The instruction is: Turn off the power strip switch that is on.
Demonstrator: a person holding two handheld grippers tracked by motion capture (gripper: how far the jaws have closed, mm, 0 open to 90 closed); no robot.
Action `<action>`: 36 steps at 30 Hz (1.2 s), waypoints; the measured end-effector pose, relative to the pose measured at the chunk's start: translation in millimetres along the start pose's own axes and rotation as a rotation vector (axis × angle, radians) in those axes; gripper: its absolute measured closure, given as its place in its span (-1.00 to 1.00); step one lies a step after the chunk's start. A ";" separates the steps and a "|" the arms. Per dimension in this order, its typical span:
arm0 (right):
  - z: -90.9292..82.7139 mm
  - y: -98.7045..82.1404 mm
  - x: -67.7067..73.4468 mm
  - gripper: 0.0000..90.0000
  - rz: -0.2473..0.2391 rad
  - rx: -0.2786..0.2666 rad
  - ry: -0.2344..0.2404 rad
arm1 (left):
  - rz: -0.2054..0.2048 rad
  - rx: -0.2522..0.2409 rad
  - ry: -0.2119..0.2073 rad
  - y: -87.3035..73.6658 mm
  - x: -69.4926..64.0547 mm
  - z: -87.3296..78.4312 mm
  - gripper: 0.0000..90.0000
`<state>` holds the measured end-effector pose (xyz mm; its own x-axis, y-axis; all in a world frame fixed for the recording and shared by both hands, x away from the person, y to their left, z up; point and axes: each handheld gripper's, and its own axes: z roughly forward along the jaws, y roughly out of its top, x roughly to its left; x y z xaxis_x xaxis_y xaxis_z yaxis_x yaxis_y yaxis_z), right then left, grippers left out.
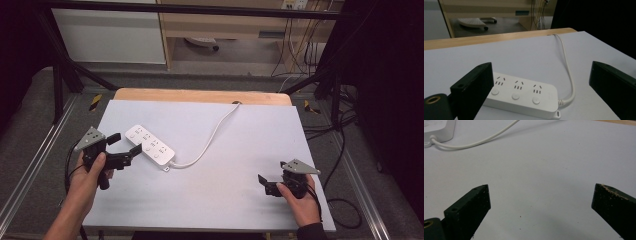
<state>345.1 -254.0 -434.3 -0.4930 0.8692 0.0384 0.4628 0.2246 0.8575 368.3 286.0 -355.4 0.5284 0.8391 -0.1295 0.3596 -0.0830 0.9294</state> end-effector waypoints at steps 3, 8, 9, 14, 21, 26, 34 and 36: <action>-0.4 0.4 -0.5 -0.94 0.002 -0.004 0.000 | -0.007 -0.002 0.004 -5.0 2.5 -6.0 -0.88; -0.4 0.3 -0.8 -0.94 0.001 -0.003 0.002 | -0.036 -0.011 0.011 -13.9 8.2 -18.3 -0.88; -0.5 0.3 -0.9 -0.94 0.001 -0.003 0.002 | -0.040 -0.011 0.016 -16.3 9.8 -21.7 -0.88; -0.8 0.3 -0.7 -0.92 0.003 -0.001 0.000 | -0.060 -0.024 0.032 -22.6 14.9 -32.4 -0.88; -0.9 0.3 -0.4 -0.93 0.003 0.000 0.000 | -0.062 -0.040 0.053 -31.0 18.8 -41.6 -0.88; -1.5 0.3 -0.9 -0.93 0.003 0.000 0.000 | -0.060 -0.037 0.063 -39.1 25.1 -44.8 -0.88; -1.8 0.1 -1.9 -0.93 0.002 -0.004 -0.002 | -0.073 -0.032 0.088 -53.2 35.6 -47.3 -0.87; -1.8 0.0 -2.1 -0.93 0.005 -0.004 -0.002 | -0.077 -0.033 0.099 -55.5 39.1 -48.3 -0.87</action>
<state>344.8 -256.7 -433.4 -0.4890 0.8713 0.0413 0.4624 0.2188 0.8592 331.8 349.3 -395.4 0.4216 0.8912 -0.1675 0.3697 -0.0002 0.9291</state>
